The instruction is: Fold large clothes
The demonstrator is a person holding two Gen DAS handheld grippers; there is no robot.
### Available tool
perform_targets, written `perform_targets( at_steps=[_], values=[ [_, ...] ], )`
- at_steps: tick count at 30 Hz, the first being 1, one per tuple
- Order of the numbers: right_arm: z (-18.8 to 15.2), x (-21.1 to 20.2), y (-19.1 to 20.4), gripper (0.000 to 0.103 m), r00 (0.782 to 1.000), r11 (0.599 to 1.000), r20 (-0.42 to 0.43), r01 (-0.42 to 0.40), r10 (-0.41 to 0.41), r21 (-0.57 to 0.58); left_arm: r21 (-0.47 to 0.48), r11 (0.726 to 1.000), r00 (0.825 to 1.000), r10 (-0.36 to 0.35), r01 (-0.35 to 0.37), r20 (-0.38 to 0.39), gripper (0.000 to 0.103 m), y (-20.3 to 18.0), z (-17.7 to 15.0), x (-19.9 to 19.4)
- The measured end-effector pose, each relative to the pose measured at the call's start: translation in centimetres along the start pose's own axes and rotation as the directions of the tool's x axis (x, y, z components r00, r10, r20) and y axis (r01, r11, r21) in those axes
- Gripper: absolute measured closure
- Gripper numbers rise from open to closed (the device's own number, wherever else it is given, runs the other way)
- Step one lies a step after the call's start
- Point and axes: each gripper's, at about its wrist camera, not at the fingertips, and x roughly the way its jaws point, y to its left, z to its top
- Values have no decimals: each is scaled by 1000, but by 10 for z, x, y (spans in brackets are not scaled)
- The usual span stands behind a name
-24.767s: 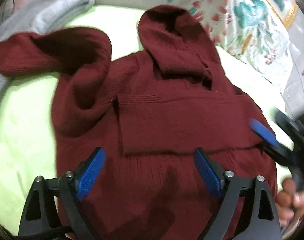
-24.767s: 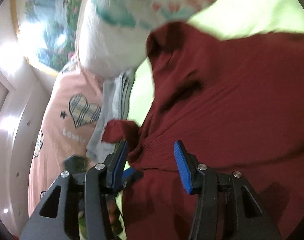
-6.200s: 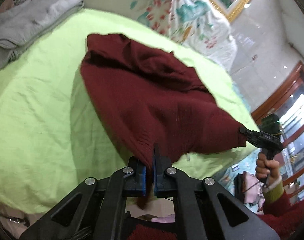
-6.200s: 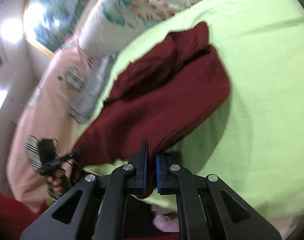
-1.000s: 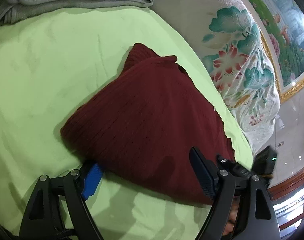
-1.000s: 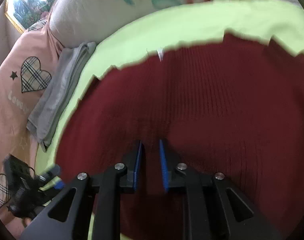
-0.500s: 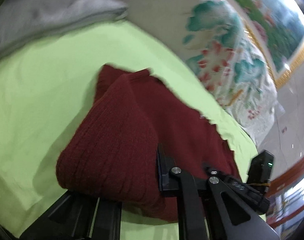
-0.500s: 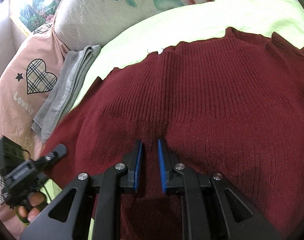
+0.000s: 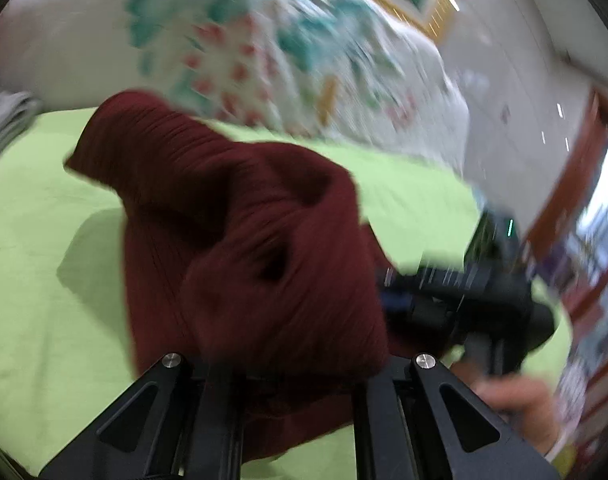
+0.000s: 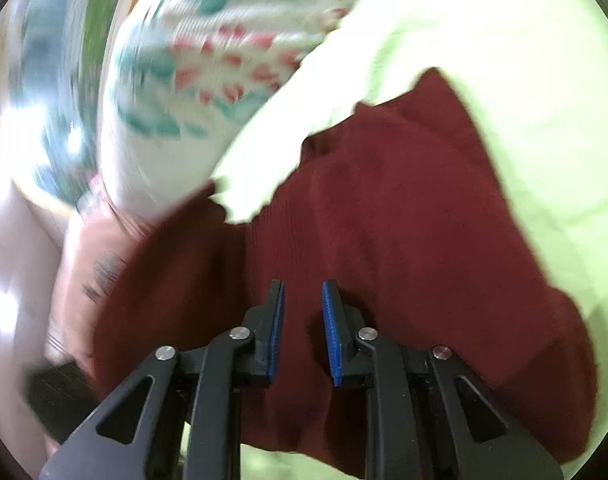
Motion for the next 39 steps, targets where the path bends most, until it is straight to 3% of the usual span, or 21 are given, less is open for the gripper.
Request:
perform_targets(
  at_steps=[1,3,5,7,9,17,18,19,20,21,24,28,31,34,39],
  values=[
    [3,-3,-9,68,999,998,3,-44,43,52,42,999,999,15,-13,-30,95,-9,-6,14],
    [7,-7,-19,60,993,986,0,-119,120,116,93,995,997,44,-38,-57,95,-15,-13,28],
    [8,-5,-14,52,991,986,-17,-127,130,103,134,989,996,71,-63,-59,95,-20,-16,34],
    [7,1,1,36,991,991,-48,-121,123,52,143,988,996,72,-65,-47,95,-20,-14,31],
    [8,4,14,30,991,994,-73,-108,108,6,140,988,997,70,-63,-41,95,-19,-11,29],
    [29,63,42,26,973,992,-227,-70,44,-108,132,990,999,43,-39,-26,95,-11,-16,17],
    [33,70,44,29,971,991,-236,-65,36,-117,141,989,998,49,-44,-27,95,-11,-16,18],
    [36,76,46,54,971,990,-238,-52,20,-133,153,987,998,57,-52,-27,95,-13,-17,18],
    [40,83,49,72,970,987,-244,-32,-8,-157,161,985,998,62,-57,-28,95,-15,-17,18],
    [44,86,52,81,968,986,-249,-16,-27,-169,169,984,998,63,-58,-28,95,-18,-16,17],
    [52,63,66,84,980,971,-197,-60,13,-231,189,981,999,48,-46,-7,95,-31,-7,10],
    [58,11,67,85,994,951,-96,-70,43,-300,201,979,999,-35,34,-3,94,-57,2,9],
    [67,-1,37,85,997,961,-63,35,-54,-273,203,976,995,-63,77,-78,94,-70,-5,39],
    [67,4,0,86,983,961,-83,140,-164,-236,172,980,982,-70,100,-174,94,-74,-21,75],
    [68,2,-12,86,988,968,-71,119,-138,-221,198,975,984,-63,97,-169,93,-81,-23,77]
  ],
)
